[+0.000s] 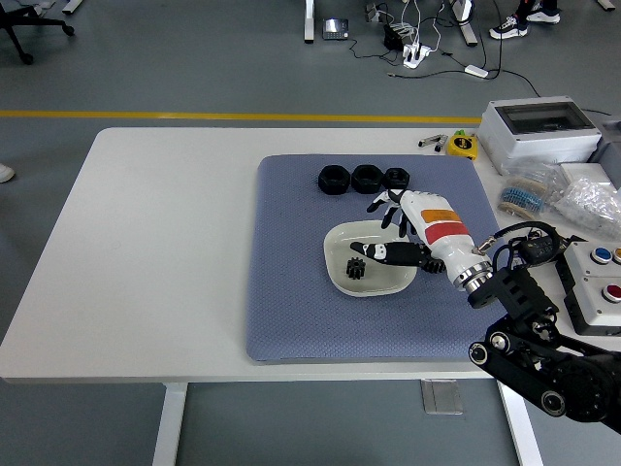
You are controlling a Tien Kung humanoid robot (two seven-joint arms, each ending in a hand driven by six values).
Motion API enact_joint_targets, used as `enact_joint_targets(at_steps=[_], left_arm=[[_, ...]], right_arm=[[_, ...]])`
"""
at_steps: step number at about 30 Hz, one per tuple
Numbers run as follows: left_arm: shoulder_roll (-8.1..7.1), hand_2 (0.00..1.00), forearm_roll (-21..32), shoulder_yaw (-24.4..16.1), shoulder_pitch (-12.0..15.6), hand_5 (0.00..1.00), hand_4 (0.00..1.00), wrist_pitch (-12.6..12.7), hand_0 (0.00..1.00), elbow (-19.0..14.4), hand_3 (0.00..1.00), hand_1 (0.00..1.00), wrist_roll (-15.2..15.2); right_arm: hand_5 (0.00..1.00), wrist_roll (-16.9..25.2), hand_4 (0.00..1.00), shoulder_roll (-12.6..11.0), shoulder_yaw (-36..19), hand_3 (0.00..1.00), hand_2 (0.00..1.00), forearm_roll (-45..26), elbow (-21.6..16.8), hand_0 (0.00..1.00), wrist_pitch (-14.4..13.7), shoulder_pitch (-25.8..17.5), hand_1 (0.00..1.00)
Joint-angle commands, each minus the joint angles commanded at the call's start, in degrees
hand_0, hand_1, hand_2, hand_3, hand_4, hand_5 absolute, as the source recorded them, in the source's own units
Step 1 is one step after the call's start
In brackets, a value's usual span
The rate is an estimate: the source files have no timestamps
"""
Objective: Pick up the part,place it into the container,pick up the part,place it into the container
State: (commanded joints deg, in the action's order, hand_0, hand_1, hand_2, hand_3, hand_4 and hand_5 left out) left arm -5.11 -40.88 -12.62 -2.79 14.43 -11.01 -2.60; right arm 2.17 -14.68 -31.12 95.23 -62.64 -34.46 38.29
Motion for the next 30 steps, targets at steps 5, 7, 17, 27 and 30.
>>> enact_joint_targets(at_steps=[5, 7, 17, 27, 30], left_arm=[[-0.03, 0.743, 0.2, 0.12, 0.06, 0.64, 0.663, 0.02, 0.697, 0.02, 0.638, 0.723, 0.07], [-0.05, 0.742, 0.33, 0.19, 0.09, 0.639, 0.663, 0.0, 0.698, 0.02, 0.637, 0.722, 0.09], [0.2, 0.743, 0.13, 0.08, 0.1, 0.639, 0.663, 0.01, 0.698, 0.03, 0.637, 0.722, 0.04], [0.35, 0.743, 0.45, 0.27, 0.15, 0.641, 0.663, 0.06, 0.698, 0.03, 0.636, 0.723, 0.22], [0.36, 0.743, 0.23, 0.18, 0.14, 0.64, 0.663, 0.01, 0.697, 0.03, 0.636, 0.723, 0.18]], right_arm=[[0.51, -0.52, 0.998, -1.93, -3.13, 0.603, 0.407, 1.99, 0.67, 0.239, 2.26, 0.01, 0.248], [0.511, -0.53, 0.998, -2.72, -3.64, 0.694, 0.51, 2.98, 2.19, 0.269, 4.39, 0.05, 0.313], [0.505, 4.22, 0.998, -2.61, -4.87, 0.905, 0.679, -0.11, 12.57, 0.459, 6.81, -1.36, 0.573], [0.497, 5.13, 0.998, -3.8, -4.48, 0.909, 0.699, 0.15, 13.58, 0.509, 8.66, -2.86, 0.605], [0.487, 5.19, 0.998, -3.8, -3.05, 0.9, 0.698, 0.0, 14.05, 0.51, 8.93, -2.96, 0.604]])
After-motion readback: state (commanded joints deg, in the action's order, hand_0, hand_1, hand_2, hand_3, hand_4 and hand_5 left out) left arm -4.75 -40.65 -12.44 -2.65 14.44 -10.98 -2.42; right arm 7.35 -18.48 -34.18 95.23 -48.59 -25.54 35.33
